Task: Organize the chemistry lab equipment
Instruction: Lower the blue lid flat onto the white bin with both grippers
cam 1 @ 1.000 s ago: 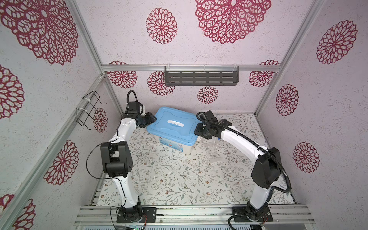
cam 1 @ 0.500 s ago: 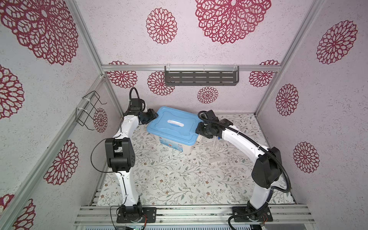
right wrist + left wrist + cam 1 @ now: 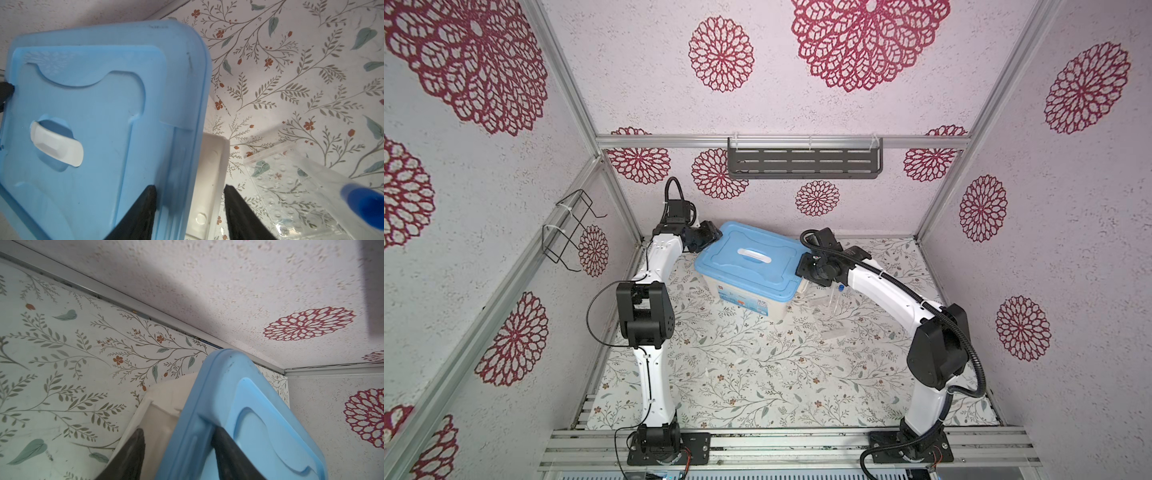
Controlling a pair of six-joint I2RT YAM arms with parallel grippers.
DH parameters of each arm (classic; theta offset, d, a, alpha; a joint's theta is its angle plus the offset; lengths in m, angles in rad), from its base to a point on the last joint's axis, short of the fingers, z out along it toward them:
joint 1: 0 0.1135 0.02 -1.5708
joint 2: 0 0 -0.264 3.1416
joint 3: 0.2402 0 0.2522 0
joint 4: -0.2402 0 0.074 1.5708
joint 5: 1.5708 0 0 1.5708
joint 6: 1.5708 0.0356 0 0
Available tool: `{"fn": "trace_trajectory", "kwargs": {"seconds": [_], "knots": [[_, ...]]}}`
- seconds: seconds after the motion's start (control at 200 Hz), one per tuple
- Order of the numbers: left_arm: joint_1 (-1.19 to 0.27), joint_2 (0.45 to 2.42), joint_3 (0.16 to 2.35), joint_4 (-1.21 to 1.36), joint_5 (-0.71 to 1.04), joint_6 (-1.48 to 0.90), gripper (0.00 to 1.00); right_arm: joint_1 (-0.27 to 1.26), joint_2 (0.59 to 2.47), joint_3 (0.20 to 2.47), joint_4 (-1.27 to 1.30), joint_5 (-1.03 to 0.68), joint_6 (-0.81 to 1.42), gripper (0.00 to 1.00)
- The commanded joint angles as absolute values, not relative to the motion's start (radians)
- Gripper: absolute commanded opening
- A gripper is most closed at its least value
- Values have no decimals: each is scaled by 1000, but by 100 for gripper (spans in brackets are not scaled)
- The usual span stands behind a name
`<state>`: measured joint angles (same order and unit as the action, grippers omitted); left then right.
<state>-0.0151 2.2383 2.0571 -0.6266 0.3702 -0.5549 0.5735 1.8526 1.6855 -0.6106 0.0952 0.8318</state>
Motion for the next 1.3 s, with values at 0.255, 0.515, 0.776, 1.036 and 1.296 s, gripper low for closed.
{"fn": "trace_trajectory", "kwargs": {"seconds": [0.255,0.515,0.776,1.036,1.296], "knots": [[-12,2105,1770,-824,202,-535,54,558,1875,1684,-593,56,731,53],[-21,1835,1450,-738,161,-629,53,559,1858,1669,-591,74,645,50],[-61,1649,1277,-739,149,-664,53,560,1897,1694,-569,33,554,34],[-71,1518,1127,-763,141,-693,53,561,1925,1740,-570,14,462,33],[-62,1349,1054,-832,177,-691,61,561,1945,1742,-517,-45,350,34]]}}
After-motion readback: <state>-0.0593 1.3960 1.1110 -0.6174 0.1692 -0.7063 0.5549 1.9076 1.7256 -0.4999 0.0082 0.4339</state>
